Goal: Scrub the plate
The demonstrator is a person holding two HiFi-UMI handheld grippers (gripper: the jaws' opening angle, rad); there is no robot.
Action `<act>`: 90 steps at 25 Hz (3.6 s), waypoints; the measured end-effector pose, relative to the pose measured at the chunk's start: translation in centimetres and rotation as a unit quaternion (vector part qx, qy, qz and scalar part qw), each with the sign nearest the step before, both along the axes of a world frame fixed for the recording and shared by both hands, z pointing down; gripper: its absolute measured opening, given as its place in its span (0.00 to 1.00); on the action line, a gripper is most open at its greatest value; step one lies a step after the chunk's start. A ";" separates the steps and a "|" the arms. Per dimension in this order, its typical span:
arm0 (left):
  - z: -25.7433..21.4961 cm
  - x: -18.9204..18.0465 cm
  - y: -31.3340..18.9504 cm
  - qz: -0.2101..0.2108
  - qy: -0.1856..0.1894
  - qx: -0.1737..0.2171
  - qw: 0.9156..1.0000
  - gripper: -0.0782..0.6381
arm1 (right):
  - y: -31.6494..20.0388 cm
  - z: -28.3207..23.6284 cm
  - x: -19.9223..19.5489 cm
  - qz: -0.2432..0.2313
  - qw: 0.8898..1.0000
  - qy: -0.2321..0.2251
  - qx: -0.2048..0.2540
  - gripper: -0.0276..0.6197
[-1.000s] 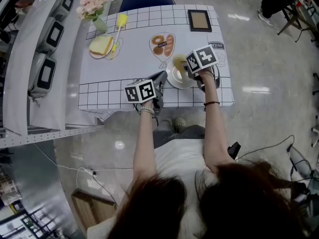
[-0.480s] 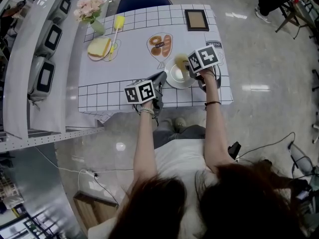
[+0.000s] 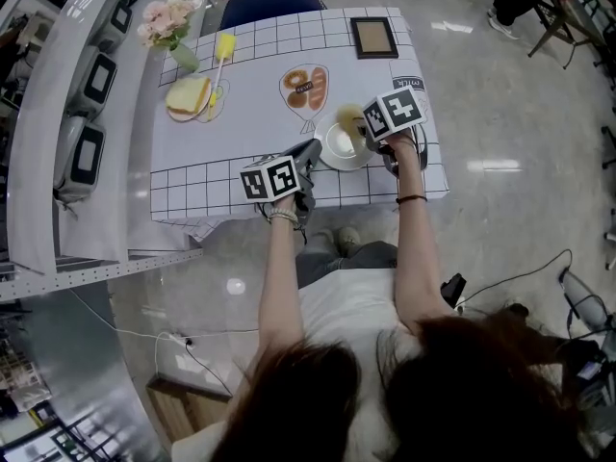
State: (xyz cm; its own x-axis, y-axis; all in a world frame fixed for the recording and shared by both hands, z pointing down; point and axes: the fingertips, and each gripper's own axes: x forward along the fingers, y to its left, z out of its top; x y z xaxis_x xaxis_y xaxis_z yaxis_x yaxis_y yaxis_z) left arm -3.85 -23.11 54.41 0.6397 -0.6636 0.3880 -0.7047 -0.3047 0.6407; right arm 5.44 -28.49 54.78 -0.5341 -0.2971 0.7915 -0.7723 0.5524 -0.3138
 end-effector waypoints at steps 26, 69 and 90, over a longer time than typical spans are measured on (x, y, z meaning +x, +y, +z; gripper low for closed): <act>-0.2 1.7 0.9 0.023 0.001 -0.001 1.000 0.12 | 1.5 -0.5 1.9 -0.010 1.000 0.010 -0.002 0.16; 0.2 0.8 3.1 -0.004 0.006 0.000 1.000 0.12 | 7.0 -0.1 -0.5 -0.133 0.989 0.039 -0.056 0.16; -0.1 -2.1 3.5 -0.058 0.011 0.004 0.998 0.12 | 7.0 0.4 -4.9 -0.206 0.976 0.051 -0.049 0.16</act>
State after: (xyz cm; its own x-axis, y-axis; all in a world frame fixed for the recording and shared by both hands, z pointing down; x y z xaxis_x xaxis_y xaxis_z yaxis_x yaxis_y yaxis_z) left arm -5.97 -19.65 54.26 0.5675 -0.7361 0.3689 -0.7208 -0.2276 0.6547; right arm 0.52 -21.50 55.21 -0.5089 0.0054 0.8608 -0.5209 0.7942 -0.3129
